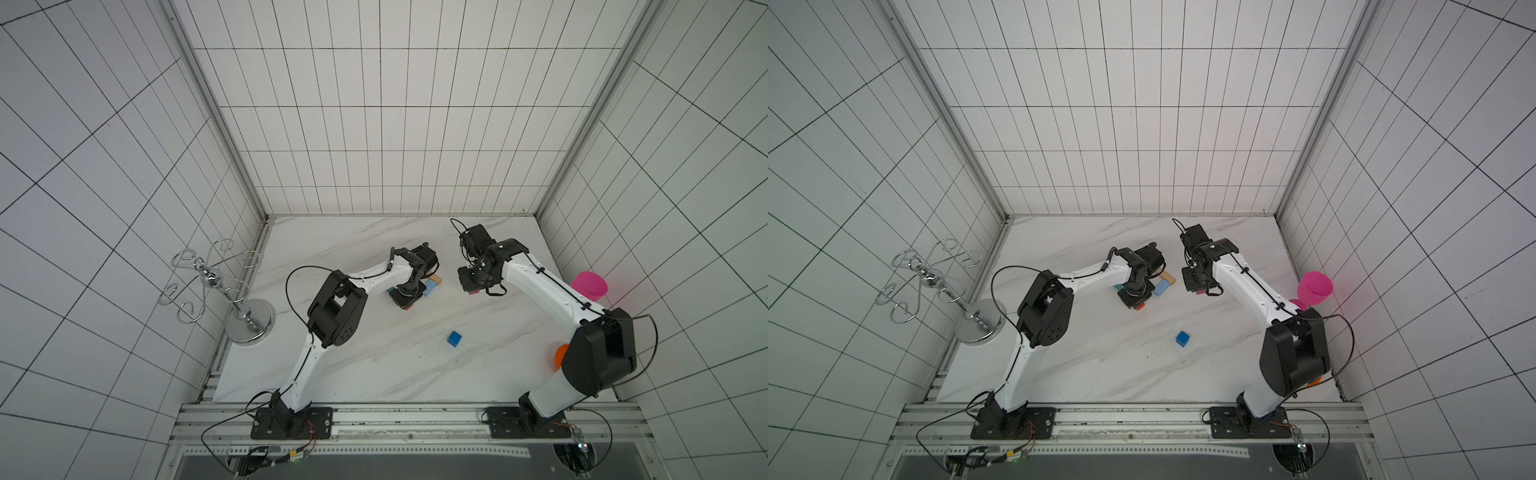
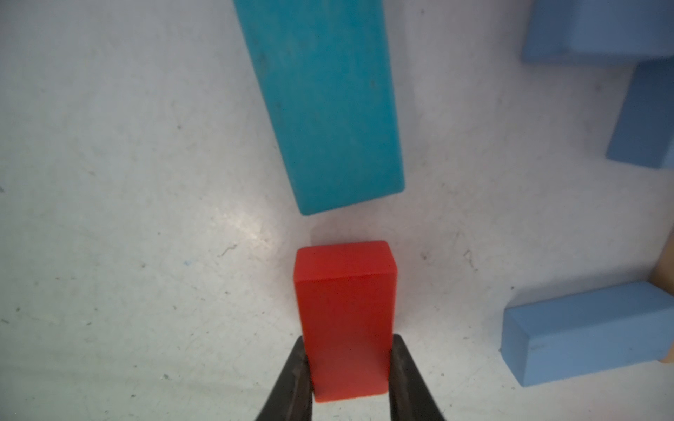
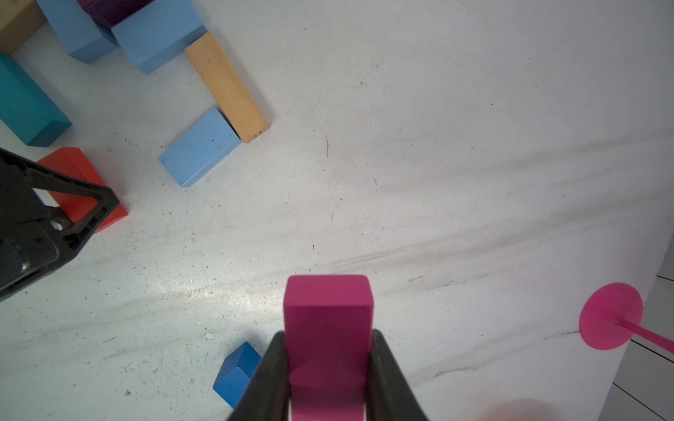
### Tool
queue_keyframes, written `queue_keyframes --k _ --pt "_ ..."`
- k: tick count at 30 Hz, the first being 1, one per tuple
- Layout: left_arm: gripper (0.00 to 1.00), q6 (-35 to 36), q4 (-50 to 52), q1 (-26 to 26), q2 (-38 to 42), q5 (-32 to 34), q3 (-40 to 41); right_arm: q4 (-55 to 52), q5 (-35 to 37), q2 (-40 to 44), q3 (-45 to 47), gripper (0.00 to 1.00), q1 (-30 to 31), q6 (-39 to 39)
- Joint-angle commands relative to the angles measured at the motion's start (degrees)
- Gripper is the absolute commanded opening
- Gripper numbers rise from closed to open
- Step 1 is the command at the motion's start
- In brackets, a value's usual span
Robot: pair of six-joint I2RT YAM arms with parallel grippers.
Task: Assemble a heart with building blocks
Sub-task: Assemble the building block at the center of the board.
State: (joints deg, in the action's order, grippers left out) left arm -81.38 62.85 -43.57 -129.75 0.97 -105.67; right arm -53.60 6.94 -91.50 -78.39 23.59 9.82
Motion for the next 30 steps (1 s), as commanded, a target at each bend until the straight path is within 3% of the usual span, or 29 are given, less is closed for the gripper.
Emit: queue_keyframes --k 1,30 --pt "0.08 0.4 0.7 0.6 -1.6 -0.1 -0.9 -1.2 -0.9 -1.1 -2.6 0.00 -0.7 0.0" --pt "0.09 3.3 -0.1 3.0 -1.4 -2.4 0.7 -1.2 -3.0 -3.0 -3.2 0.00 -0.7 1.0"
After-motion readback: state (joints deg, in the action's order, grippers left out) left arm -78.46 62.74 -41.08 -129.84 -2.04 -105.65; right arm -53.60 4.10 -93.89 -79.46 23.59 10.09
